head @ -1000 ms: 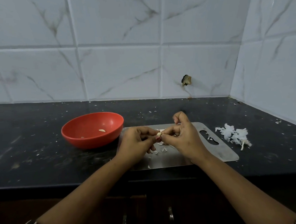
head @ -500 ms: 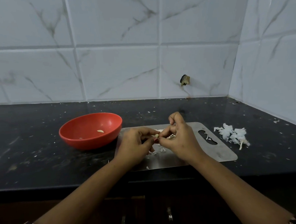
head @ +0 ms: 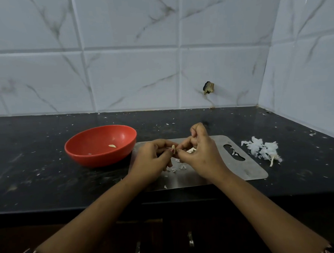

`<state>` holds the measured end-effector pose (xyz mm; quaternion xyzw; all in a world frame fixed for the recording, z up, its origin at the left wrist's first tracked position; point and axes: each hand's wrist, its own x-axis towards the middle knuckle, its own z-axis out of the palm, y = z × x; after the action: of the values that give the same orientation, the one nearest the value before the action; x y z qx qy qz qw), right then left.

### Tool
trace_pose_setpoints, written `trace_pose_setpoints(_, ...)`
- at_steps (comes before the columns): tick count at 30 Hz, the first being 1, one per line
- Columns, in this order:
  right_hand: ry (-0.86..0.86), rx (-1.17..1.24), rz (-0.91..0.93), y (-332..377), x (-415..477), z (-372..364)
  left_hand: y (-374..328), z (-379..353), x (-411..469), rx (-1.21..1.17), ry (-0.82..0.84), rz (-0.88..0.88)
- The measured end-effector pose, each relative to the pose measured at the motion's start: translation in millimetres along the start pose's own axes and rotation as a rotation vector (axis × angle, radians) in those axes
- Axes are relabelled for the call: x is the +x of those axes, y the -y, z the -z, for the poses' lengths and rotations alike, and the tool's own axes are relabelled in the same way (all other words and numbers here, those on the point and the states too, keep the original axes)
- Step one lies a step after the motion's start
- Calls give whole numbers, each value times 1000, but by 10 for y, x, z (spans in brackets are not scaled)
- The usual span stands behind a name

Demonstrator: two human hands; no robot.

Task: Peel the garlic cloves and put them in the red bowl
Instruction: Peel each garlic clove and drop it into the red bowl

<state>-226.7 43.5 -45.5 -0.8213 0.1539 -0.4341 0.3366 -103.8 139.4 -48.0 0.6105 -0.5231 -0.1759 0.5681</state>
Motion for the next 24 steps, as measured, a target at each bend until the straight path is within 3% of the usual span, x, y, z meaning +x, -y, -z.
trace_pose_setpoints(9,28,249,-100,14,-24,59,11,15,22,-163,2,74)
trace_pose_setpoints(24,-47,-163,108,-32,-29,7,-28,-18,-20,-59,59,-16)
